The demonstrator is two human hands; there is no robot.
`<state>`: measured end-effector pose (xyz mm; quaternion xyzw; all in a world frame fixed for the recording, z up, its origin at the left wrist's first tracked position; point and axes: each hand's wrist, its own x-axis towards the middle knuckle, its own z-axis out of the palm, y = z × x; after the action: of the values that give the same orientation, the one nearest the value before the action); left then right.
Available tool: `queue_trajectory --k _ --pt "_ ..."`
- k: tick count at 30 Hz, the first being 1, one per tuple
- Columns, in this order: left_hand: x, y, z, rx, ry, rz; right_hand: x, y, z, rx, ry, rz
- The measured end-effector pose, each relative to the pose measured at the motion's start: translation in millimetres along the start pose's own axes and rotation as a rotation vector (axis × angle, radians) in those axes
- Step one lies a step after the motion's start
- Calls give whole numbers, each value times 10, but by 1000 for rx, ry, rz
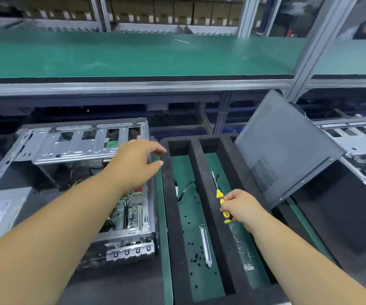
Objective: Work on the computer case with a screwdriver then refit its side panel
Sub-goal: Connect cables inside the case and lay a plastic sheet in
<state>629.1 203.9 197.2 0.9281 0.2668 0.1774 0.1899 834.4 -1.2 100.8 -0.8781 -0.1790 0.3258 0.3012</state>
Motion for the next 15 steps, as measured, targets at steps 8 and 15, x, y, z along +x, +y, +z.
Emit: queue_trajectory --k 8,15 --pt "-388 226 114 -8 -16 -117 63 389 205 -236 -77 -16" --pt "-640 386 122 26 27 -142 0 483 243 -243 -117 -43"
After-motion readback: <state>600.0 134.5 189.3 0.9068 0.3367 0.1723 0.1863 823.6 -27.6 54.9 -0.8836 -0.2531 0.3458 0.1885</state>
